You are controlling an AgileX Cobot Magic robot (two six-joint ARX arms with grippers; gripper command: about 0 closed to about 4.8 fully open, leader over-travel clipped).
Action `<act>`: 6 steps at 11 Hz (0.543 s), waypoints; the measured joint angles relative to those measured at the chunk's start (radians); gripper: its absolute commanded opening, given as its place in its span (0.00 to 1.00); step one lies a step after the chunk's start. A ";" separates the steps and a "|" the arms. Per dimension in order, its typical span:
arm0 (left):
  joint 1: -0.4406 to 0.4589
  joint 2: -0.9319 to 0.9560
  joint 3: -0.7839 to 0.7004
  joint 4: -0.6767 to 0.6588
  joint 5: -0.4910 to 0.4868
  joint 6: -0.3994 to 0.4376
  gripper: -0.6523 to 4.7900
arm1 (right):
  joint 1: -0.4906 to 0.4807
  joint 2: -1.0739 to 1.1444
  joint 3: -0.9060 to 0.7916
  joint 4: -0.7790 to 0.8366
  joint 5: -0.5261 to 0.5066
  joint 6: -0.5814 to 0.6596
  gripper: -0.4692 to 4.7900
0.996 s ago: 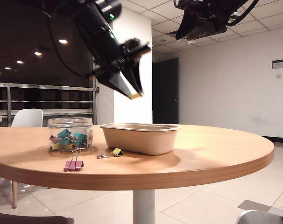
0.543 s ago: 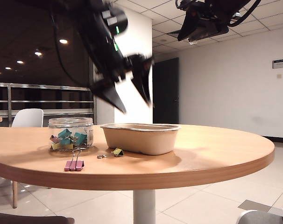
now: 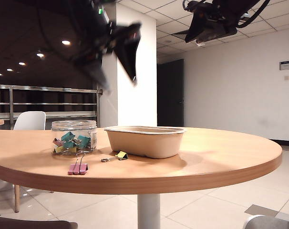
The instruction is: Pick up the box filled with clips, pour some clips from it into the rectangular paper box, and then put the clip box back on the table.
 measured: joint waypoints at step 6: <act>0.000 0.032 -0.306 0.257 0.015 0.070 0.81 | -0.001 0.000 0.000 0.001 0.000 0.000 0.43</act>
